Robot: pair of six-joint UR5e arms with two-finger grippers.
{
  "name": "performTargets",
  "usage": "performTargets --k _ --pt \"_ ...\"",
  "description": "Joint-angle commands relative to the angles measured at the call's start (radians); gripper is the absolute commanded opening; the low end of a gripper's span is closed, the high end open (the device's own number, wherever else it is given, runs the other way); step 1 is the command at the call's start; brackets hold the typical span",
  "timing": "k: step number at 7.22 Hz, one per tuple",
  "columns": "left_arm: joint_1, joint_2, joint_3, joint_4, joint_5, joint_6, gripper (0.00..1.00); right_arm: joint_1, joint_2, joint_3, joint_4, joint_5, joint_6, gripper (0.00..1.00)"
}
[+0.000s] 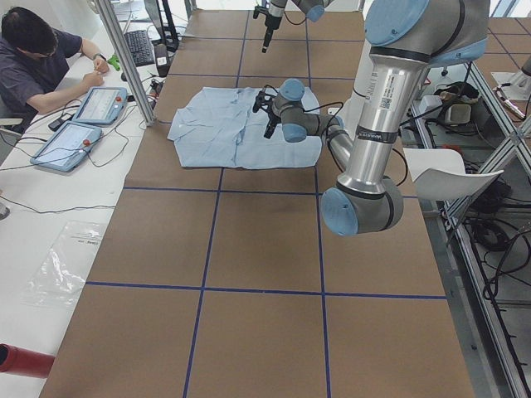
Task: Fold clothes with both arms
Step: 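Move both grippers to the shirt's side edges near the hem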
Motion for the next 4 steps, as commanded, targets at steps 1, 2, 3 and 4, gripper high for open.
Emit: performTargets --k 1,2,3,4 --pt "0.119 0.144 -0.08 0.009 0.121 -0.101 1.0 -0.199 -0.023 0.028 0.003 -0.161 0.15 1.0" --pt "0.189 0.169 -0.078 0.01 0.149 -0.205 1.0 -0.223 -0.024 0.036 0.002 -0.168 0.159 1.0" --pt "0.262 0.167 -0.08 0.074 0.213 -0.262 1.0 -0.234 -0.028 0.036 0.002 -0.171 0.167 1.0" --pt "0.305 0.16 -0.078 0.134 0.233 -0.311 0.96 -0.238 -0.029 0.036 0.003 -0.171 0.17 1.0"
